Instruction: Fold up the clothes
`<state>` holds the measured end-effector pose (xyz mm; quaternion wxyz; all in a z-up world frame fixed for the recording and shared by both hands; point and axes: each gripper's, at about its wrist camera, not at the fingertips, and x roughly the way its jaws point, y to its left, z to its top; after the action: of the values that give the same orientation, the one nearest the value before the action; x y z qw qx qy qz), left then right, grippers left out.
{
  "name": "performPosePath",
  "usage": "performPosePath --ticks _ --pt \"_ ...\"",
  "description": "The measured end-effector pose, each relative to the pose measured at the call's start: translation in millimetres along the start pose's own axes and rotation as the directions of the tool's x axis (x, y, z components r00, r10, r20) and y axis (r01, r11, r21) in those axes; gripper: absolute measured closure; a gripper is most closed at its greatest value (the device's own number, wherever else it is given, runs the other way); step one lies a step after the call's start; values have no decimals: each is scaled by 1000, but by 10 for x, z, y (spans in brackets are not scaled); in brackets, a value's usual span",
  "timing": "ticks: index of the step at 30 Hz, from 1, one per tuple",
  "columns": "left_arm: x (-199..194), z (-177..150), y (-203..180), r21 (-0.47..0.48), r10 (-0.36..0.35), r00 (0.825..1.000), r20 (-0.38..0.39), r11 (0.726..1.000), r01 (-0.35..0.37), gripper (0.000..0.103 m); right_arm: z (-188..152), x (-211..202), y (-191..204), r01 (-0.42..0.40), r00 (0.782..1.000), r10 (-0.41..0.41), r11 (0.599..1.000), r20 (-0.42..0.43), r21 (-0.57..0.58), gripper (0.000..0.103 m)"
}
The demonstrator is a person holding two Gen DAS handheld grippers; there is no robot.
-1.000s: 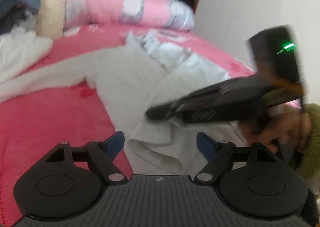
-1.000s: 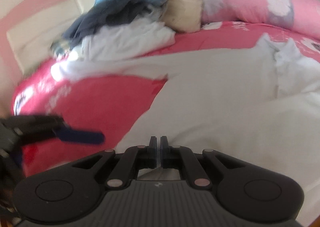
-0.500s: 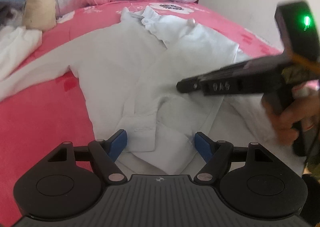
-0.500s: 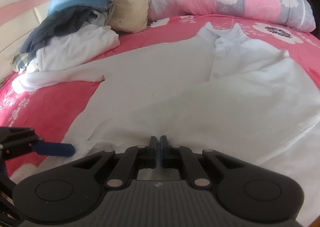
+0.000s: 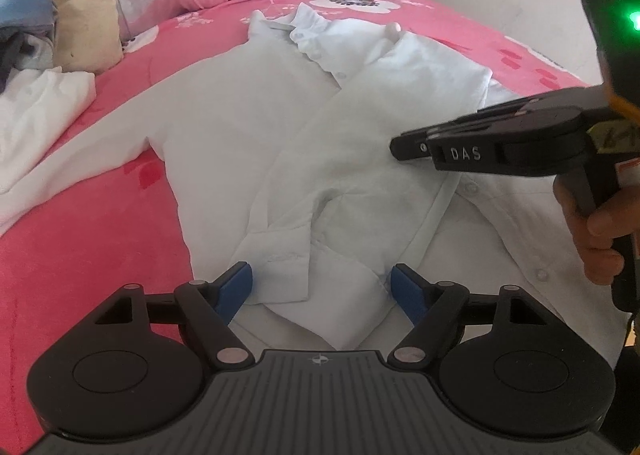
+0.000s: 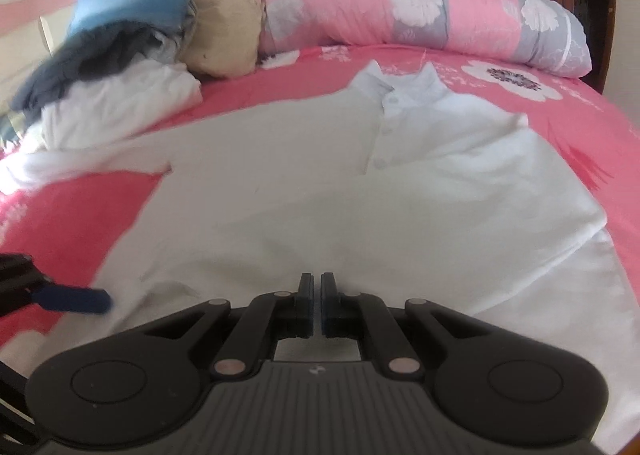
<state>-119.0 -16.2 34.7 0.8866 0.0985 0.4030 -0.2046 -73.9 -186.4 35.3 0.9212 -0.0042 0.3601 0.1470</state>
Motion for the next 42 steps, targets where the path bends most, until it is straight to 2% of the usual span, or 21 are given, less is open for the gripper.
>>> performPosePath --ticks 4,9,13,19,22,25,27,29,32,34,35,38,41,42 --pt "-21 15 -53 17 35 999 6 999 -35 26 -8 -30 69 -22 999 23 1000 22 -17 100" --pt "-41 26 -111 37 69 998 5 997 -69 25 -93 74 111 -3 1000 3 999 4 -37 100" --pt "-48 37 -119 48 92 996 6 995 -93 25 -144 76 97 -7 1000 8 999 27 -33 100" --pt "-83 48 -48 15 110 994 12 994 -110 25 -71 -42 104 -51 997 52 998 51 -22 100" --pt "-178 38 26 -18 111 993 36 994 -110 25 -19 -83 147 -67 996 67 998 52 -13 100" --pt "-328 -23 257 -118 97 993 65 989 -89 24 27 -127 196 -86 995 86 996 50 -2 100" --pt "-430 -66 418 -186 89 992 84 980 -72 24 51 -160 242 -99 994 99 995 48 2 100" --pt "-528 -145 678 -272 113 989 96 959 -83 24 64 -175 306 -116 992 116 993 39 -3 100" --pt "-667 -293 1129 -391 188 976 107 911 -132 24 62 -179 418 -115 993 116 993 27 -32 98" --pt "-764 -421 1483 -480 240 965 107 863 -161 24 57 -183 483 -122 992 123 992 22 -44 86" --pt "-808 -494 1664 -525 264 958 112 834 -169 24 55 -185 512 -126 992 128 991 20 -50 84" --pt "-912 -753 2273 -684 339 934 117 709 -172 24 54 -171 608 -141 990 142 987 6 -82 81" --pt "-970 -1018 2878 -844 377 915 143 529 -87 24 79 -143 683 -148 989 148 984 -5 -103 81" --pt "-977 -1068 3049 -875 396 905 153 481 -62 24 89 -135 706 -150 989 150 983 -8 -108 81"
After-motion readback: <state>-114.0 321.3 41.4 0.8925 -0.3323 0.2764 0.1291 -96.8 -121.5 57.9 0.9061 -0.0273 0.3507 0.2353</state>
